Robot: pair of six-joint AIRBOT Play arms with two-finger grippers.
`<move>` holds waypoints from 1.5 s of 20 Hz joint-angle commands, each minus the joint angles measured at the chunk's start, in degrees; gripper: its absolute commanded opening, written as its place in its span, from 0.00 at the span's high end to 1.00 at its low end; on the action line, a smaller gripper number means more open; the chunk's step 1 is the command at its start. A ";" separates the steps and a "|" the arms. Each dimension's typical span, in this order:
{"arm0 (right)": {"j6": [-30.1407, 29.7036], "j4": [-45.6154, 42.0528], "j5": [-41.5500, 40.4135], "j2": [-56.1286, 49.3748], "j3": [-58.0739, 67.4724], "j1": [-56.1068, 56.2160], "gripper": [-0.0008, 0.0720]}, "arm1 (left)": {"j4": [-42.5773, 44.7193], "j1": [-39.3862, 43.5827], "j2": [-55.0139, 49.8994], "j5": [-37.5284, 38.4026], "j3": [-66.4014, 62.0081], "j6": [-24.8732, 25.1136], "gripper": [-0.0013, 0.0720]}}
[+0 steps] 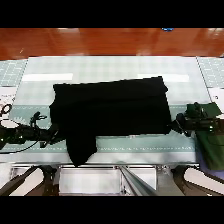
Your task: Fold the shirts.
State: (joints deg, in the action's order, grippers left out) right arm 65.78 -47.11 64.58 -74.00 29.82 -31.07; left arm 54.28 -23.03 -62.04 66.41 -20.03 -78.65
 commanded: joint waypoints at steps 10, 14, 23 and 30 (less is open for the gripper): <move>-2.95 2.03 5.27 -2.43 20.31 4.24 0.95 | -5.01 0.42 -3.67 0.24 -23.91 -0.44 0.96; -1.11 2.23 2.14 -8.52 28.04 9.77 0.95 | -8.28 3.96 -12.11 -2.75 -29.40 -0.44 0.96; 3.06 4.98 -1.14 -24.61 46.53 13.38 0.95 | -9.57 7.65 -30.75 -4.98 -47.71 -2.19 0.96; 4.26 5.20 -0.96 -31.19 55.82 14.32 0.95 | -9.84 8.13 -39.50 -4.96 -61.24 -4.55 0.96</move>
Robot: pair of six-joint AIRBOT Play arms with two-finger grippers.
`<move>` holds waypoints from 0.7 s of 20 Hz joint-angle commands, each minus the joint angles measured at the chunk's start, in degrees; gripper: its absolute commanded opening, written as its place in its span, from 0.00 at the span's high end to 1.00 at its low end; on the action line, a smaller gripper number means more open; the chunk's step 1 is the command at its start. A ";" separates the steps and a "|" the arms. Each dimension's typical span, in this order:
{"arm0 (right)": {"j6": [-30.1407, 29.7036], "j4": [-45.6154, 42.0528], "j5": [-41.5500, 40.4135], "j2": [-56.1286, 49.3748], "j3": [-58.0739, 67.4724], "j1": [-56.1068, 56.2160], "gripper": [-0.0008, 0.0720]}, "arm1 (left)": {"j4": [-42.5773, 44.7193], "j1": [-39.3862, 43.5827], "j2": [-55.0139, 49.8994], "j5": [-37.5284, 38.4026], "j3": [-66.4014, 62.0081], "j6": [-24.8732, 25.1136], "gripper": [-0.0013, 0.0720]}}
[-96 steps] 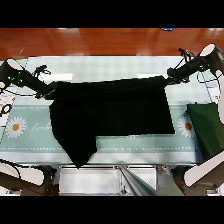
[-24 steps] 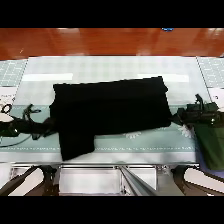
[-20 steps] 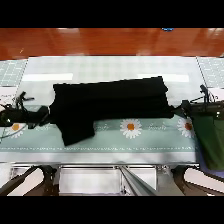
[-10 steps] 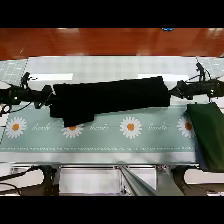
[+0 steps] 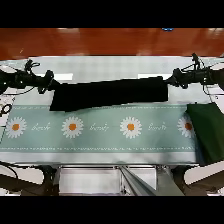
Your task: Fold the shirts.
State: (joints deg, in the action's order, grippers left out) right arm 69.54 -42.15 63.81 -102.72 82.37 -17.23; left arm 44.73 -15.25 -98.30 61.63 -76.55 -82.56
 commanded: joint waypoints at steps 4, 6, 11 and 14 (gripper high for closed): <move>0.50 0.68 -1.25 -4.68 3.76 0.98 0.95 | -0.44 1.40 -6.23 -0.28 -7.17 0.04 0.96; 0.50 1.33 -1.22 -5.79 3.76 0.98 0.95 | -0.44 1.84 -7.26 -0.66 -7.61 0.48 0.96; 0.50 1.70 -1.73 -6.47 3.76 0.98 0.95 | -0.46 2.43 -7.91 -3.04 -7.63 0.92 0.96; 1.18 1.73 -1.90 -6.47 3.76 0.98 0.66 | -0.48 2.40 -7.87 -1.51 -7.72 0.66 0.75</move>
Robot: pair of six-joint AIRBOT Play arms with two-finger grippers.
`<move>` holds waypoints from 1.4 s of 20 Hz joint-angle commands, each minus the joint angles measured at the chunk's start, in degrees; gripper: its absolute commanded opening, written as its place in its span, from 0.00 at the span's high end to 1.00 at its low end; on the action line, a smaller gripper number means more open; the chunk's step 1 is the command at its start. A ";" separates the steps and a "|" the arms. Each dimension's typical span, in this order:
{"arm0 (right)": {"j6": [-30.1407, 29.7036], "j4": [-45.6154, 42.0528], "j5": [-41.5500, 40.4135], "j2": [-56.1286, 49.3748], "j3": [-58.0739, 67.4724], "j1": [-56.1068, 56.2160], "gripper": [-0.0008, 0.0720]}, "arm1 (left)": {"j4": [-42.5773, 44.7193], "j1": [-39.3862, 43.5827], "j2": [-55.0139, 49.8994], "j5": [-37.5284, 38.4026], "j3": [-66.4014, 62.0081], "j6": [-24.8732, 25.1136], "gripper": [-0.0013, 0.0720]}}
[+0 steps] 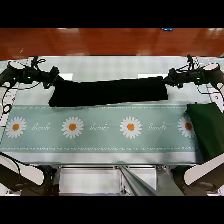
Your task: Fold the shirts.
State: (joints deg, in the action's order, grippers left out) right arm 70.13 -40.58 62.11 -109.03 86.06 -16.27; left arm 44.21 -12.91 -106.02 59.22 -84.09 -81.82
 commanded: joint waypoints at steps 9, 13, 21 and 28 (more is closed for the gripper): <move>1.33 -1.88 10.91 9.20 -1.55 -12.66 0.42 | 10.64 -3.69 23.47 -1.16 12.13 1.03 0.30; -0.35 -0.94 5.33 10.47 -11.89 -12.37 0.42 | 10.16 1.75 44.06 -16.44 36.72 1.22 0.30; -1.88 2.25 1.73 3.82 -12.13 -4.37 0.42 | 5.70 6.95 49.53 -16.39 43.58 1.01 0.30; -3.63 4.48 1.11 2.73 -9.99 0.59 0.95 | 3.96 6.99 48.17 -16.57 43.58 1.16 0.30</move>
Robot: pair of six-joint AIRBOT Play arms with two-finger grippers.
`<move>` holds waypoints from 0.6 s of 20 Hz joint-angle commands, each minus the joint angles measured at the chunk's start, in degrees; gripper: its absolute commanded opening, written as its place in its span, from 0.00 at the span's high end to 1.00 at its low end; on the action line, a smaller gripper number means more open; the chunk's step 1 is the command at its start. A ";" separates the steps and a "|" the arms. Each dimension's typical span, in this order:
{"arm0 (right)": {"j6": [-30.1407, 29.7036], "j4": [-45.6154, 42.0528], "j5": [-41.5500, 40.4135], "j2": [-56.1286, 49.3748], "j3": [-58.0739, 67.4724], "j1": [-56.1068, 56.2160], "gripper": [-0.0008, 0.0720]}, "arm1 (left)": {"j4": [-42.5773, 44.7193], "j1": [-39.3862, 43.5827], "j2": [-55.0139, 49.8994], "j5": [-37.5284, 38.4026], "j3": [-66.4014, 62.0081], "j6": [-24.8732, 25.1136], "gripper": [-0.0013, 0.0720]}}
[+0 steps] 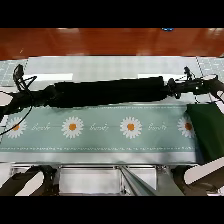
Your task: Fold the shirts.
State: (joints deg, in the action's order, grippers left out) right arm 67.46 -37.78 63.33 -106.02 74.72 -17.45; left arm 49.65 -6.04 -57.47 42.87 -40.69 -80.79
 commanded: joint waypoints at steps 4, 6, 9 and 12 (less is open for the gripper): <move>0.22 -3.63 4.76 5.01 5.55 1.92 0.95 | -2.58 0.55 -0.44 0.72 0.17 0.96 0.96; 2.29 -11.08 7.21 11.02 5.22 1.99 0.95 | -5.44 2.86 -0.57 0.37 -0.02 3.91 0.96; 3.48 -16.17 8.46 22.60 0.07 1.97 0.95 | -6.49 11.15 -3.58 -4.90 -2.23 4.02 0.96; 3.45 -16.59 7.61 35.36 -8.15 1.97 0.95 | -6.49 20.44 -14.03 -5.60 -11.10 2.51 0.96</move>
State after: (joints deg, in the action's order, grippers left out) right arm 70.19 -51.44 70.94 -81.17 72.29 -15.55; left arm 43.90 7.07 -64.64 39.09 -45.93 -77.58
